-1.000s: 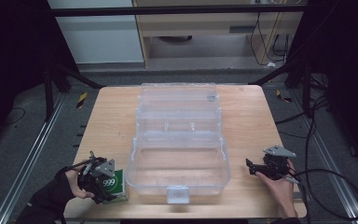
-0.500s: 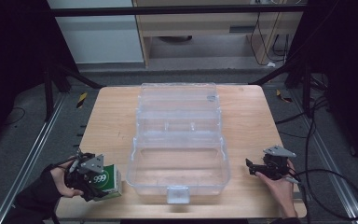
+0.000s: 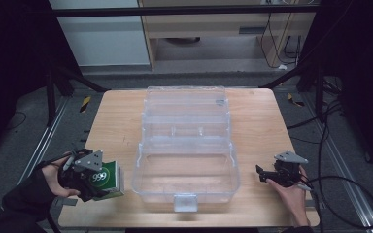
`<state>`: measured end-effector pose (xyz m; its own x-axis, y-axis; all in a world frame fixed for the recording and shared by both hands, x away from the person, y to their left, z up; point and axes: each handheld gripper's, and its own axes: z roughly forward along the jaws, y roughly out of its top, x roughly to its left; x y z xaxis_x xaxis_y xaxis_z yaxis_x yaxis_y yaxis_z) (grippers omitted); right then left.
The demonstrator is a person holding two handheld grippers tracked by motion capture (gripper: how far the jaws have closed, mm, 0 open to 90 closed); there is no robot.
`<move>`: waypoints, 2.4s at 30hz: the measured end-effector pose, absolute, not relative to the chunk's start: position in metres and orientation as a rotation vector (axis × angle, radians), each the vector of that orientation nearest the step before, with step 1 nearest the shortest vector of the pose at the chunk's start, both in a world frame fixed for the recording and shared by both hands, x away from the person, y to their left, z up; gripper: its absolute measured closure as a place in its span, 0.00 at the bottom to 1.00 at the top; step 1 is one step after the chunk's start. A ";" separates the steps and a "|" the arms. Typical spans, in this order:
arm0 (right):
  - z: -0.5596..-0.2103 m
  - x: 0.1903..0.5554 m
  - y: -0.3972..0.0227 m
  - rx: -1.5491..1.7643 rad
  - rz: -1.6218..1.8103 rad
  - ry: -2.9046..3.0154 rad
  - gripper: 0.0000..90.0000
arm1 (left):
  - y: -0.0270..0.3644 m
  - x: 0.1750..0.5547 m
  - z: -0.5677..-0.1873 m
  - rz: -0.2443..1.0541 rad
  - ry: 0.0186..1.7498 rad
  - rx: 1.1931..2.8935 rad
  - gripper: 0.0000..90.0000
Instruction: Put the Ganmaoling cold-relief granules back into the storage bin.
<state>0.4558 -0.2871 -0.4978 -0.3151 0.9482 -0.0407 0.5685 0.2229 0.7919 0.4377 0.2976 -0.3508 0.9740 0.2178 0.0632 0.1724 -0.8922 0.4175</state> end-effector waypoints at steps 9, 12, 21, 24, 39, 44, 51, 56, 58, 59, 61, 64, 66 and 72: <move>-0.498 0.456 -0.287 1.392 0.936 1.971 0.06 | 0.285 0.441 -0.331 0.172 0.233 2.700 0.16; -0.498 0.456 -0.287 1.391 0.935 1.969 0.06 | 0.280 0.442 -0.327 0.172 0.219 2.700 0.16; -0.498 0.456 -0.288 1.389 0.934 1.968 0.06 | 0.265 0.448 -0.321 0.172 0.192 2.691 0.16; -0.498 0.456 -0.288 1.389 0.933 1.969 0.06 | 0.259 0.450 -0.320 0.173 0.180 2.692 0.16; -0.498 0.456 -0.287 1.386 0.935 1.971 0.06 | 0.230 0.459 -0.312 0.173 0.113 2.685 0.16; -0.498 0.456 -0.287 1.388 0.936 1.971 0.06 | 0.220 0.461 -0.311 0.171 0.096 2.687 0.16; -0.498 0.456 -0.287 1.392 0.933 1.974 0.06 | 0.207 0.464 -0.314 0.158 0.073 2.686 0.16; -0.499 0.456 -0.287 1.385 0.931 1.978 0.06 | 0.200 0.464 -0.315 0.131 0.085 2.708 0.16; -0.499 0.456 -0.287 1.383 0.929 1.979 0.06 | 0.197 0.466 -0.317 0.151 0.047 2.697 0.16; -0.499 0.456 -0.287 1.385 0.931 1.980 0.06 | 0.196 0.467 -0.317 0.153 0.047 2.697 0.16; -0.499 0.456 -0.287 1.386 0.930 1.980 0.06 | 0.193 0.467 -0.318 0.151 0.043 2.699 0.16; -0.499 0.456 -0.287 1.387 0.929 1.981 0.06 | 0.191 0.467 -0.320 0.139 0.065 2.714 0.16; -0.499 0.456 -0.286 1.389 0.929 1.981 0.06 | 0.189 0.467 -0.322 0.133 0.063 2.714 0.17; -0.499 0.456 -0.286 1.385 0.929 1.982 0.06 | 0.185 0.470 -0.329 0.126 0.054 2.721 0.17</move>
<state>0.4563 -0.2863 -0.4991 -0.3227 0.9454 -0.0457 0.5697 0.2325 0.7883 0.4704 0.1851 -0.3289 0.9952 0.0567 0.0801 0.0194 -0.9136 0.4063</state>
